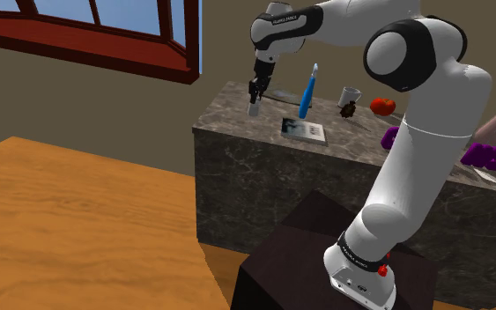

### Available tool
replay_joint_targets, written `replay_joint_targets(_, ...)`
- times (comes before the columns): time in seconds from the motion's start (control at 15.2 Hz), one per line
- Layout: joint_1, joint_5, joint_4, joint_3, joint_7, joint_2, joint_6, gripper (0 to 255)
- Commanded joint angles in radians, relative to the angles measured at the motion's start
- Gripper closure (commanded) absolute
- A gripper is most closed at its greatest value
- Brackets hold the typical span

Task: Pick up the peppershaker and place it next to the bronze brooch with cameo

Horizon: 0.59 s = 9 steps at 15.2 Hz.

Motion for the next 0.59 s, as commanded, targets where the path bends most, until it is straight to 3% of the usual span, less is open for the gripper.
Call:
replay_joint_targets(0.0, -0.001, -0.002, 0.023, -0.001, 0.002, -0.004, -0.027, 255)
replay_joint_targets(0.53, -0.003, -0.007, 0.121, -0.003, 0.011, -0.011, -0.132, 255)
